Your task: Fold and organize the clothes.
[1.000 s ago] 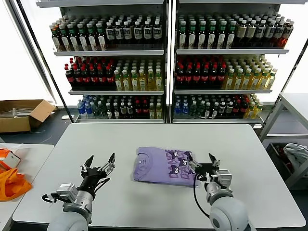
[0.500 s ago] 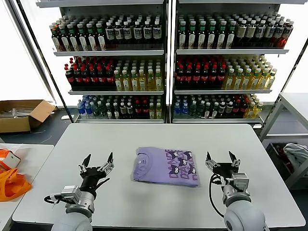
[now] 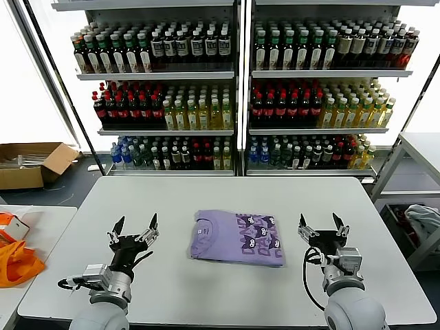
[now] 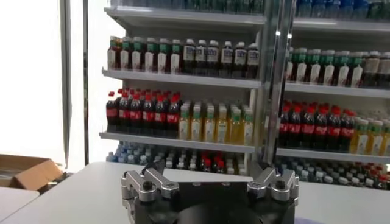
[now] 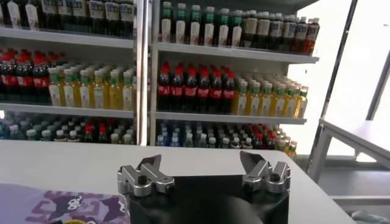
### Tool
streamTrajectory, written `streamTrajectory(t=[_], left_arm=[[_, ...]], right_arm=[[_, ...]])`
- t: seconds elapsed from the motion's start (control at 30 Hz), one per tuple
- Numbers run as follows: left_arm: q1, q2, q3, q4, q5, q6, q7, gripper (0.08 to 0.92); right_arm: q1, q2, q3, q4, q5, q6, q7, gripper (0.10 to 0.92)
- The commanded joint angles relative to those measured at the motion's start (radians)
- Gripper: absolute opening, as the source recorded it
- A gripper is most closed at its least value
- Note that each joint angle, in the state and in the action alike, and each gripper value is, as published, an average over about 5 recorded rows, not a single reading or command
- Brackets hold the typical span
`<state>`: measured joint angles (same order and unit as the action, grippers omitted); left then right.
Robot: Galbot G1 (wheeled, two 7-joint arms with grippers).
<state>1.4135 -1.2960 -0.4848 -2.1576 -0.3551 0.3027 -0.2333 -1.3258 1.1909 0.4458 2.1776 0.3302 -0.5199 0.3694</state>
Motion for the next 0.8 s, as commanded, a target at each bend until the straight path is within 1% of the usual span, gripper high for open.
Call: streamTrajectory(t=[0.03,0.2,0.47,0.8], left_arm=[[-0.002,-0.005,-0.012,-0.028,0.023,0.005,0.035,0.823],[0.007,-0.003,-0.030,-0.028,0.017,0.007,0.045,0.823],[-0.001,-0.009,-0.025,-0.026,0.003,0.010,0.020,0.822],[0.006,-0.012,-0.020,-0.034,-0.002,0.024,0.023,0.822]], right_arm=[[-0.011,-0.006,0.016,0.014,-0.009,-0.005,-0.006,0.823],[-0.019,-0.009,0.022,0.024,-0.009,-0.008,-0.008,0.823],[-0.027,-0.004,0.029,0.031,-0.012,-0.012,-0.016,0.823],[-0.056,0.004,0.030,0.041,-0.013,-0.008,-0.024,0.823]])
